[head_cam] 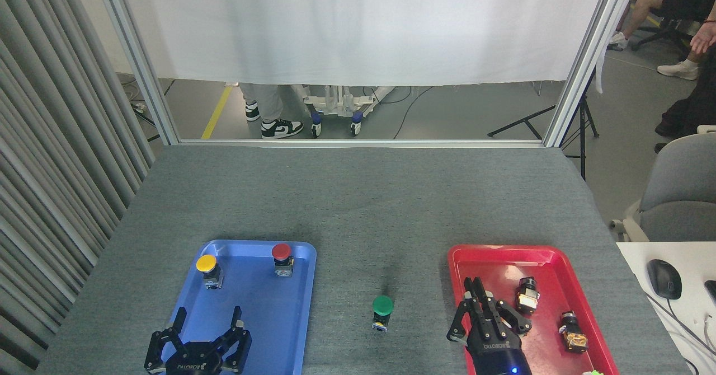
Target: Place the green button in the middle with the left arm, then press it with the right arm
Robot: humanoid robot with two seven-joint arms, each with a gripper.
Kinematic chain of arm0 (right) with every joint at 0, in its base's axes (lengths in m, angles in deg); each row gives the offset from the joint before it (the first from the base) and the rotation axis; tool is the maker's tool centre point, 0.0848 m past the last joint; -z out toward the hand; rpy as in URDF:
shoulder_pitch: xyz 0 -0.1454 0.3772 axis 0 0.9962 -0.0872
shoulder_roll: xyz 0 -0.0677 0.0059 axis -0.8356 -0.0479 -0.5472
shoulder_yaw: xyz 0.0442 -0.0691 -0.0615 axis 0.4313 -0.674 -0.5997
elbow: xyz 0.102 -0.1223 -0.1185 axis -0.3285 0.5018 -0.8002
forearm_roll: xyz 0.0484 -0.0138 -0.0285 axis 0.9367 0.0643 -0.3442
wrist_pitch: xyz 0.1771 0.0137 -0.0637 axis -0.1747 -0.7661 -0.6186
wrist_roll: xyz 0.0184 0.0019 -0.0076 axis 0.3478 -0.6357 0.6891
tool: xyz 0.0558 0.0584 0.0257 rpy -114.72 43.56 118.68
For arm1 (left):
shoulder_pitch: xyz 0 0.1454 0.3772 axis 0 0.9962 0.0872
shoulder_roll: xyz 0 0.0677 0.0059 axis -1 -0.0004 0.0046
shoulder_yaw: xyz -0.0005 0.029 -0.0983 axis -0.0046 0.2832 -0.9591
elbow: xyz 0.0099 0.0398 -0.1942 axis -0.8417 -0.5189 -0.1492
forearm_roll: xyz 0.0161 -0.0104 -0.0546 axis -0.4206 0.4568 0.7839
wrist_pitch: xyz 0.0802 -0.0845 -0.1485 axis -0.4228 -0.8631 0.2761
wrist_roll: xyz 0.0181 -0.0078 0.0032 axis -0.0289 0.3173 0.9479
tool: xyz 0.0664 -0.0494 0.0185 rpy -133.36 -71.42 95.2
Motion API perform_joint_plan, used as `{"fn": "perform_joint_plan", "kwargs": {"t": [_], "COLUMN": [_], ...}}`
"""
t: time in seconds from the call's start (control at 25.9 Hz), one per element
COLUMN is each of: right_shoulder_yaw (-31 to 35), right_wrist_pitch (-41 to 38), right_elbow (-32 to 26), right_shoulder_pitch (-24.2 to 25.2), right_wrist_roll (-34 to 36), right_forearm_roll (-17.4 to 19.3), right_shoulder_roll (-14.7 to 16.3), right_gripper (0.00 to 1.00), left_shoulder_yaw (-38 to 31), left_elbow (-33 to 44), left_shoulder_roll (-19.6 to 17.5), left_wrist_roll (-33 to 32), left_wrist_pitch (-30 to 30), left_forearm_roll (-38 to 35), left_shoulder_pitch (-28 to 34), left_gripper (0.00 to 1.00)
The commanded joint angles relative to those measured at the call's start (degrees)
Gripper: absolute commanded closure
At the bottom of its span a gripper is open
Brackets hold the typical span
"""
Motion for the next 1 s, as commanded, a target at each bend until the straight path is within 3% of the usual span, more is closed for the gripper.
{"fn": "perform_joint_plan", "kwargs": {"t": [0.0, 0.27, 0.96], "right_shoulder_yaw": [4.9, 7.2, 7.2], "right_wrist_pitch": [-0.9, -0.9, -0.6], "right_elbow": [-2.7, -3.6, -4.1], "right_shoulder_pitch": [3.4, 6.0, 7.3], "right_wrist_roll": [-0.1, -0.3, -0.1], "right_forearm_roll": [0.1, 0.2, 0.2], "right_shoulder_roll": [1.2, 3.1, 3.3], "right_gripper": [0.00, 0.00, 0.00], "left_shoulder_yaw": [0.0, 0.0, 0.1], "left_elbow": [0.0, 0.0, 0.0], "left_shoulder_roll": [0.2, 0.1, 0.2], "left_wrist_roll": [-0.1, 0.0, 0.0], "left_wrist_pitch": [0.0, -0.2, 0.0], "left_forearm_roll": [0.1, 0.1, 0.2], "left_shoulder_pitch": [-0.1, -0.1, -0.2], "left_gripper": [0.01, 0.01, 0.01]}}
